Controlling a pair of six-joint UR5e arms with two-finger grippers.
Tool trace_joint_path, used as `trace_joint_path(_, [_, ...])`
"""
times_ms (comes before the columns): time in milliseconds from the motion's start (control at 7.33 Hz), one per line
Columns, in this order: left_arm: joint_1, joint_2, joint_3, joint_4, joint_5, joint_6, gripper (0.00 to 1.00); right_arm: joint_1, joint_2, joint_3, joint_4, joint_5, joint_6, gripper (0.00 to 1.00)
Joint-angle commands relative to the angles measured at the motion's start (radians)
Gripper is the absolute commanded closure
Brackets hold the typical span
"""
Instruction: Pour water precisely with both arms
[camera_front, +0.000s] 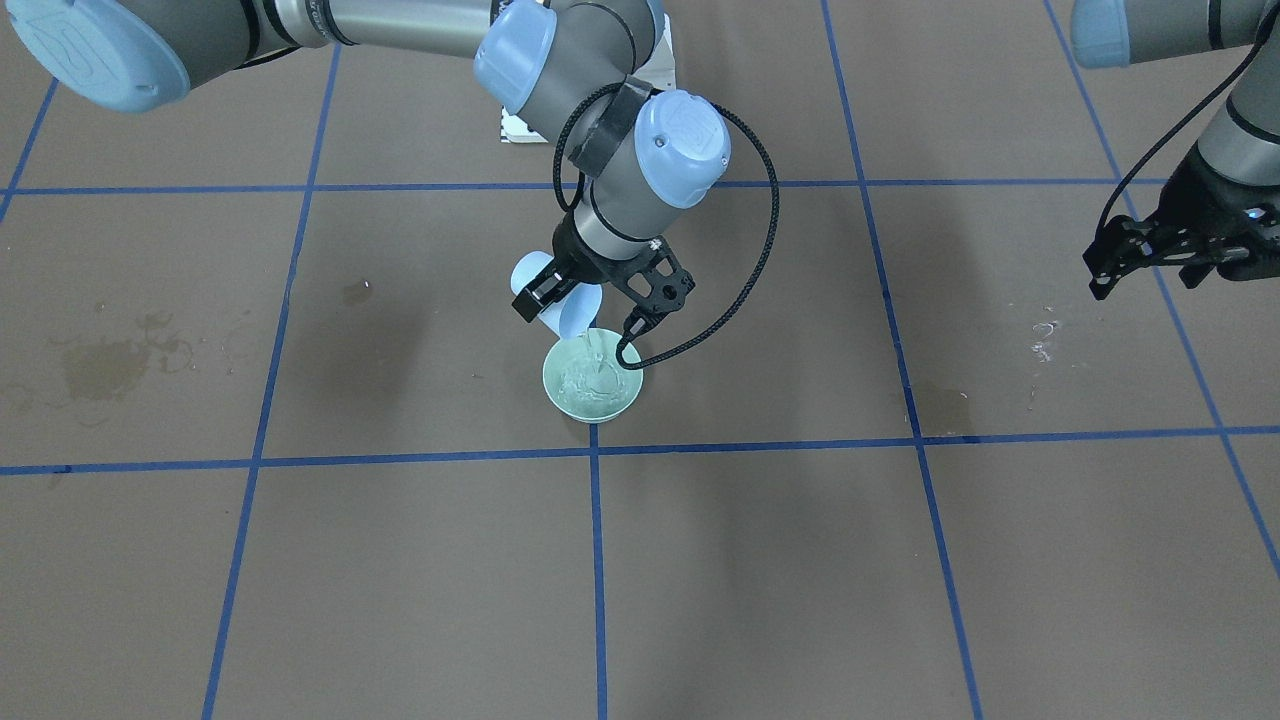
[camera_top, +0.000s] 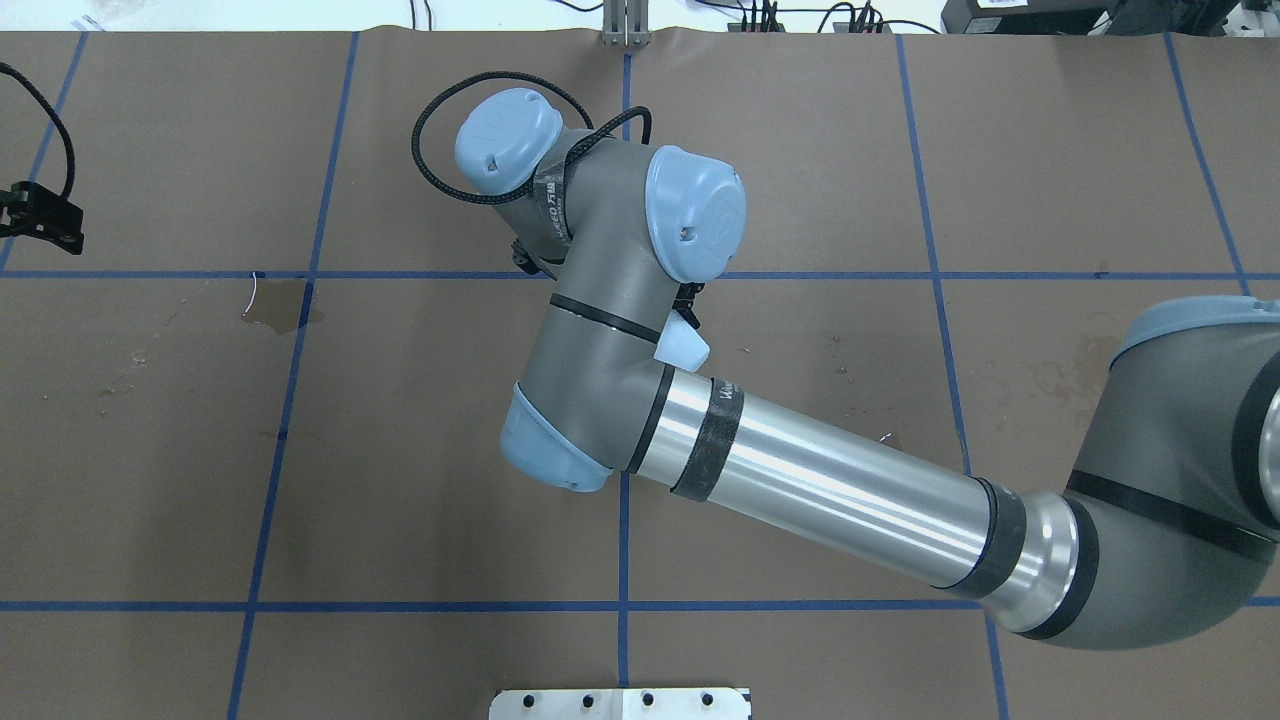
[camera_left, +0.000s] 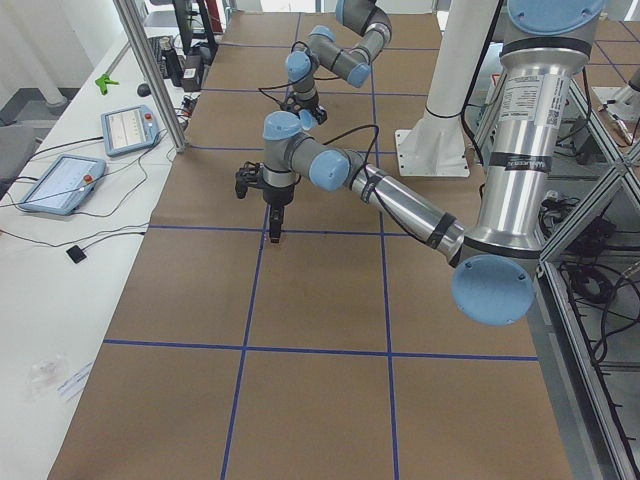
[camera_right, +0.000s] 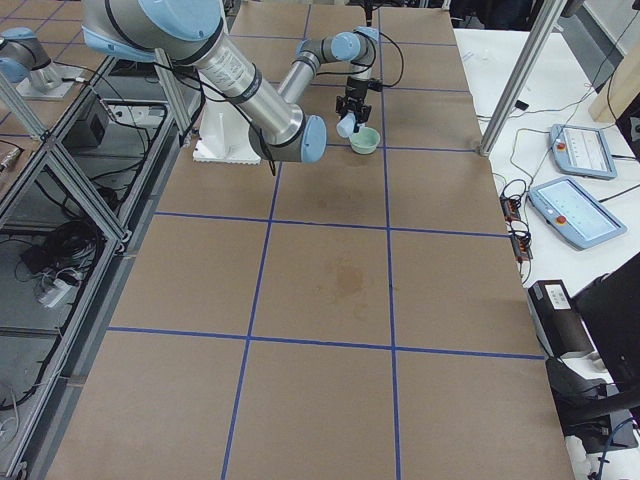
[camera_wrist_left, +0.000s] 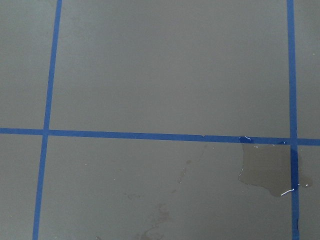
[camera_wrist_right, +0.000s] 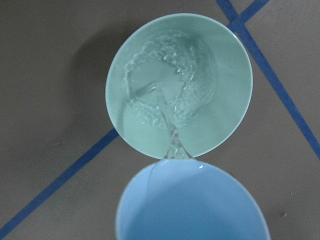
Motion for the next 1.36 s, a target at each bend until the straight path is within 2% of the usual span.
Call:
trace_joint_path(0, [0.000,0.000,0.000,0.000,0.000,-0.001,0.00,0.000,0.002,0.007,0.002,0.000,-0.002,1.00])
trace_joint_path(273, [0.000,0.000,0.000,0.000,0.000,-0.001,0.00,0.002,-0.002,0.017,0.028,-0.003,0.012,1.00])
trace_joint_path(409, [0.000,-0.002,-0.002,0.000,0.000,-0.001,0.00,0.002,-0.039,0.043,0.110,-0.006,0.021,1.00])
trace_joint_path(545, [0.001,-0.002,-0.002,0.000,0.000,-0.001,0.00,0.002,-0.111,0.121,0.193,-0.010,0.056,1.00])
trace_joint_path(682, [0.001,-0.002,-0.002,0.000,0.000,-0.001,0.00,0.003,-0.193,0.240,0.256,-0.015,0.094,1.00])
trace_joint_path(955, [0.001,-0.005,-0.002,-0.002,0.000,-0.002,0.00,0.034,-0.292,0.449,0.316,-0.055,0.192,1.00])
trace_joint_path(1091, [0.001,-0.008,-0.002,0.000,0.000,-0.005,0.00,0.031,-0.364,0.527,0.435,-0.154,0.372,1.00])
trace_joint_path(1227, [0.001,-0.008,-0.002,0.000,0.000,-0.010,0.00,0.034,-0.463,0.578,0.594,-0.211,0.474,1.00])
